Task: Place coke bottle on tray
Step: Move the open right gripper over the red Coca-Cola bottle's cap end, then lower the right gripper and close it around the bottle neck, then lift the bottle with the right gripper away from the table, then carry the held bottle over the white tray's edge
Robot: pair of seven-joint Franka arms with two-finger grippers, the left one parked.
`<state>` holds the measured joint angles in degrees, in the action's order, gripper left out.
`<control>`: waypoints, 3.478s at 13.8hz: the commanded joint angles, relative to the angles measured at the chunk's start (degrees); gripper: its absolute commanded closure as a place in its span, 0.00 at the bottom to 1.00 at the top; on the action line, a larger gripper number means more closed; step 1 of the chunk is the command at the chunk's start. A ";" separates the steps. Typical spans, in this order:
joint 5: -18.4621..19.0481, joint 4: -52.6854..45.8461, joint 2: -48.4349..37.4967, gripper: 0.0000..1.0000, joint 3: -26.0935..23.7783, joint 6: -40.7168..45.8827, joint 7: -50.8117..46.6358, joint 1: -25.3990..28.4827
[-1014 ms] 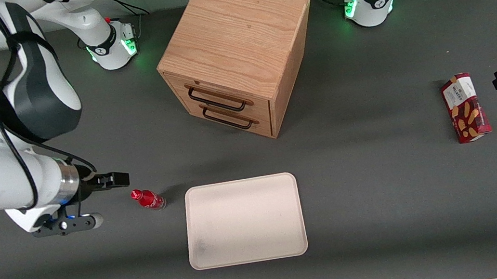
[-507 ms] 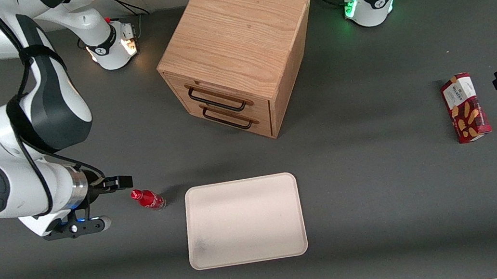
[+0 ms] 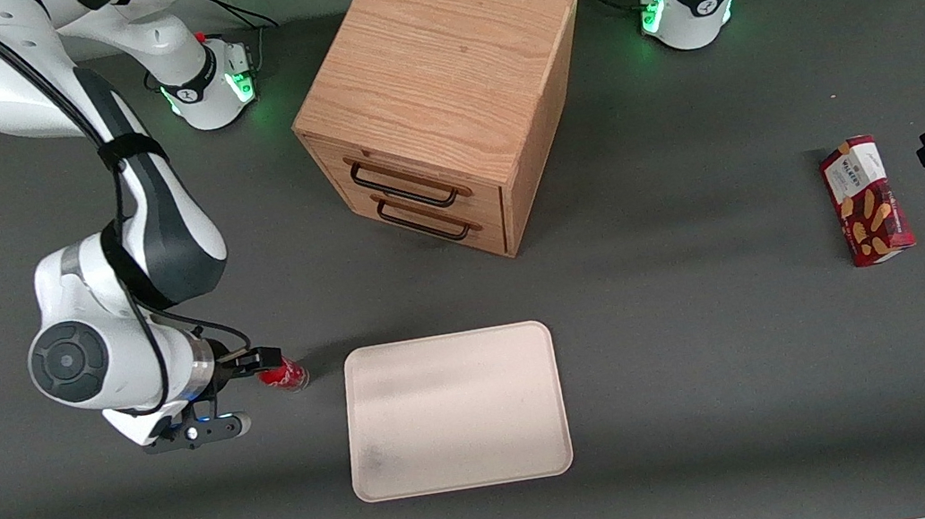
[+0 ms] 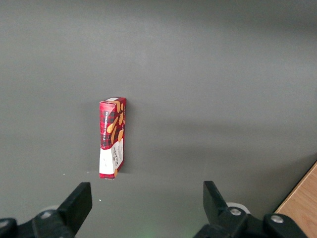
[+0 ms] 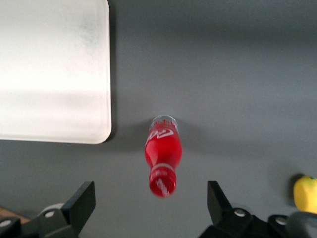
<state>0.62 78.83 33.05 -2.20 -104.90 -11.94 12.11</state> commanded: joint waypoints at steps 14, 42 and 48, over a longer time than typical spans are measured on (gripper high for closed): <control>0.79 14.51 -5.80 0.92 0.53 -9.53 2.36 0.28; -2.02 -28.11 6.84 1.00 -2.27 21.35 -12.22 -0.07; -1.76 -28.29 15.54 1.00 -3.86 1.93 -22.50 2.30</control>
<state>-0.43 54.24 45.46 -5.95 -100.08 -31.87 13.16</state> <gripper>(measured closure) 0.687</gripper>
